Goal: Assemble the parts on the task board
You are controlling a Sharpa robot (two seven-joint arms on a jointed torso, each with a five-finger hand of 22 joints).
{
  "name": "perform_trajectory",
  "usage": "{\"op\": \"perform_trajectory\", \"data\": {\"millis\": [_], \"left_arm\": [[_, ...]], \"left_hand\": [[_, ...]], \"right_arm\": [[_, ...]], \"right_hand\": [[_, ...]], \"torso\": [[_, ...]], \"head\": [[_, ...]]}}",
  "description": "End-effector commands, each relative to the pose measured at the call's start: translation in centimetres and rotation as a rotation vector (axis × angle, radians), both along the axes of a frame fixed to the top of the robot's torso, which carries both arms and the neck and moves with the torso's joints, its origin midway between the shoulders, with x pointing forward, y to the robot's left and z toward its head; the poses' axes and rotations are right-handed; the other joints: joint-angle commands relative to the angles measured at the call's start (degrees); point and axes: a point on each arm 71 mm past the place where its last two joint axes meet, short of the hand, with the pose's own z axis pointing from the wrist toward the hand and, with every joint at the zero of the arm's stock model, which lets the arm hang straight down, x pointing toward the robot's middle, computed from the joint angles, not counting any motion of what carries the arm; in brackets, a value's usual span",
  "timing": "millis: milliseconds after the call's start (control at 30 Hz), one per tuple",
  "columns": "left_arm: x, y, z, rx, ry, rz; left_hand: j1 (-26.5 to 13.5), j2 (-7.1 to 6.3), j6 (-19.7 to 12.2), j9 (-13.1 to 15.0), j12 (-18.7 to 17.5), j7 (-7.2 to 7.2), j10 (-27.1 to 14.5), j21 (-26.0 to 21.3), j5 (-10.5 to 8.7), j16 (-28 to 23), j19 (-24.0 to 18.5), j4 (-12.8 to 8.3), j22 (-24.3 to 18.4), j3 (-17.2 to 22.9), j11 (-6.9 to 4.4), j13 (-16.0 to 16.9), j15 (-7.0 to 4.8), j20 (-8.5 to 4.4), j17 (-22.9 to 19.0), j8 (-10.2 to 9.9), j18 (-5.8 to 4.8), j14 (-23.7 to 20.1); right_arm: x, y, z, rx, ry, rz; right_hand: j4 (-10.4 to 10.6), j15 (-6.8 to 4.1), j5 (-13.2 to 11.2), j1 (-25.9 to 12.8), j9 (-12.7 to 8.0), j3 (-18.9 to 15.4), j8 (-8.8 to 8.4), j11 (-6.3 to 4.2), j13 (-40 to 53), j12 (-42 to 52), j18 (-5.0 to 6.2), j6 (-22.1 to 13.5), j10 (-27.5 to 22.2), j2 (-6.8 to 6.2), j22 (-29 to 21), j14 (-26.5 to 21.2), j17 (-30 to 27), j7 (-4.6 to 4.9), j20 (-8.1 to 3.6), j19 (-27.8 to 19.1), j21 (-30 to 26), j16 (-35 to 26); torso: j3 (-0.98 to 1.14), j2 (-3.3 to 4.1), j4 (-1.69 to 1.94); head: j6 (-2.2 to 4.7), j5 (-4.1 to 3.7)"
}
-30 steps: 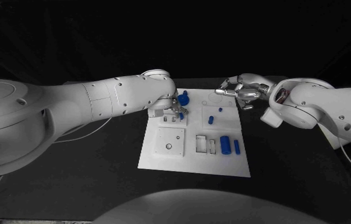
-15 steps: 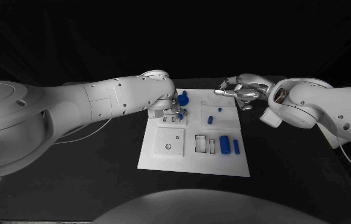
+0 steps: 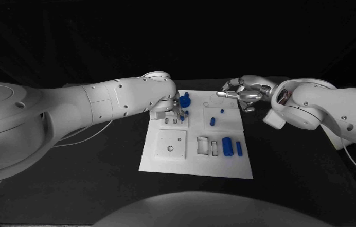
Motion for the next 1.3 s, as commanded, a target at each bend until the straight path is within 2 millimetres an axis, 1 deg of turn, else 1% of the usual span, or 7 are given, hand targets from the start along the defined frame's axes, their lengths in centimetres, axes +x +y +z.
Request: {"op": "perform_trajectory", "data": {"millis": [33,167,333,733,1000,1233,1300], "left_arm": [[-0.1,0.4,-0.1,0.047,0.015,0.051],[-0.1,0.3,-0.1,0.043,0.009,0.056],[-0.1,0.3,-0.1,0.034,0.007,0.062],[0.0,0.3,0.0,-0.011,-0.015,0.069],[0.0,0.3,0.0,-0.033,-0.038,0.072],[-0.3,1.1,0.2,-0.026,-0.062,0.071],[-0.5,1.4,0.2,-0.023,-0.067,0.069]], "left_hand": [[0.1,-1.32,-1.3,3.0,-0.1,0.22,6.3,-0.4,-0.21,0.1,0.3,0.2,7.0,3.2,-0.18,14.9,-0.40,0.13,15.1,0.5,0.26,6.0],[-0.9,-3.14,-3.3,8.3,-0.1,0.18,6.3,-0.4,-0.31,0.1,0.3,0.4,7.2,9.1,-0.22,14.9,-0.36,0.22,15.1,2.6,0.27,6.0],[-1.9,-4.69,-4.0,10.9,-0.1,0.17,6.3,-0.6,-0.37,0.1,0.2,0.1,7.1,13.4,-0.30,14.9,-0.31,0.20,15.1,3.3,0.31,6.0],[-3.5,-7.49,-4.1,14.0,-0.1,0.03,6.3,-0.8,0.35,0.1,0.2,-1.0,7.2,19.2,-0.39,14.9,-0.30,0.15,15.1,4.1,0.34,6.0],[-4.6,-10.68,-3.9,17.2,-0.1,-0.47,6.3,-0.7,-0.62,0.1,0.5,-3.2,7.8,26.1,-0.84,14.9,-0.67,-0.21,15.1,5.7,0.25,6.0],[-5.6,-12.10,-3.4,18.3,-0.1,-0.71,6.3,-0.6,-1.01,0.1,0.6,-4.2,8.0,29.0,-1.08,14.9,-0.89,-0.38,15.1,6.3,0.22,6.0],[-6.0,-12.44,-3.4,18.6,-0.1,-0.76,6.3,-0.7,-1.12,0.1,0.6,-4.4,8.0,29.9,-1.14,14.9,-0.95,-0.44,15.1,6.3,0.22,6.0]], "right_arm": [[-0.1,0.1,-0.2,-0.009,0.018,0.013],[-0.1,0.1,-0.2,-0.010,0.021,0.015],[-0.2,0.1,-0.2,-0.013,0.025,0.017],[-0.2,0.0,-0.3,-0.019,0.032,0.015],[-0.2,-0.2,-0.3,-0.022,0.034,0.011],[-0.3,-0.4,-0.3,-0.024,0.035,0.006],[-0.3,-0.5,-0.3,-0.025,0.036,0.005]], "right_hand": [[-0.1,0.18,-0.4,0.1,0.1,-0.3,0.29,-0.11,0.5,-0.3,0.56,0.5,0.1,0.31,7.4,1.4,9.6,-0.01,-0.10,-0.4,-0.4,-0.2],[-0.1,0.19,-0.3,0.2,0.1,-0.2,0.31,-0.10,0.5,-0.3,0.57,0.6,0.1,0.30,7.3,1.4,9.6,0.00,-0.08,-0.5,-0.5,-0.3],[-0.2,0.21,-0.3,0.5,0.1,-0.2,0.36,-0.09,0.4,-0.4,0.61,0.8,0.0,0.30,7.3,1.3,9.5,0.02,-0.05,-0.6,-0.7,-0.4],[-0.2,0.24,-0.3,0.7,0.2,-0.1,0.43,-0.07,0.3,-0.5,0.67,1.1,-0.2,0.32,7.2,1.1,9.3,0.02,-0.01,-0.8,-1.0,-0.5],[-0.2,0.24,-0.2,0.9,0.2,0.0,0.46,-0.06,0.2,-0.5,0.72,1.2,-0.3,0.33,7.2,1.0,9.2,0.02,0.00,-1.0,-1.3,-0.6],[-0.3,0.25,-0.2,1.0,0.2,0.0,0.48,-0.06,-0.1,-0.7,0.80,1.3,-0.5,0.33,7.0,0.8,9.0,0.02,0.01,-1.3,-1.7,-0.9],[-0.3,0.26,-0.2,1.1,0.2,0.1,0.47,-0.06,-0.2,-0.8,0.84,1.3,-0.7,0.31,7.0,0.7,8.8,0.01,0.02,-1.4,-1.9,-1.0]], "torso": [[0.03,0.01,-0.02],[0.04,0.02,0.04],[0.02,0.03,0.00],[0.04,-0.02,0.05],[0.03,-0.03,0.06],[-0.06,0.04,0.08],[-0.01,0.00,0.02]], "head": [[0.00,0.07],[0.00,0.04],[0.00,0.09],[0.00,0.20],[0.00,0.52],[0.00,0.39],[0.00,0.44]]}}
